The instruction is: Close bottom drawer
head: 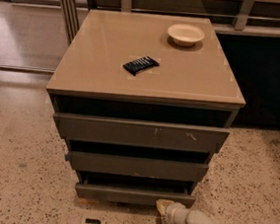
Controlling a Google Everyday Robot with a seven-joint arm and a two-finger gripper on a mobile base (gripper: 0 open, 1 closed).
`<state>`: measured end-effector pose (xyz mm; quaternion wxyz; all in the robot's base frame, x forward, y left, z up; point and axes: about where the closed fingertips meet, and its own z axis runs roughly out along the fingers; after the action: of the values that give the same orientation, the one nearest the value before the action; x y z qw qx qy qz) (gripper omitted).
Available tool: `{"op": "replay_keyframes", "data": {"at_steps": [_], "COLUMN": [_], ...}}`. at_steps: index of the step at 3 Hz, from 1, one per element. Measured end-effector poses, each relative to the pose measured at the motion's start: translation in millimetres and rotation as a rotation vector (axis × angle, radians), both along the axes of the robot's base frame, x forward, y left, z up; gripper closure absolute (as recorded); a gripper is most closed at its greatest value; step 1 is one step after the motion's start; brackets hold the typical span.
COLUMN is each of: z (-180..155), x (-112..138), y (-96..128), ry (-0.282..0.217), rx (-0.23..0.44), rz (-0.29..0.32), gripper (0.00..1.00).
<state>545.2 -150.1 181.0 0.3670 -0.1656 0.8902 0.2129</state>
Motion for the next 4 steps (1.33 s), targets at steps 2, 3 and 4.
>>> {"op": "replay_keyframes", "data": {"at_steps": [2,3,4], "z": [7,7,7], "x": [33,51,51], "y": [16,27,30], "ry": [-0.036,-0.045,-0.044], "rx": [-0.016,-0.018,-0.018], "rz": [0.009,0.033,0.039], "gripper": [1.00,1.00,1.00]}}
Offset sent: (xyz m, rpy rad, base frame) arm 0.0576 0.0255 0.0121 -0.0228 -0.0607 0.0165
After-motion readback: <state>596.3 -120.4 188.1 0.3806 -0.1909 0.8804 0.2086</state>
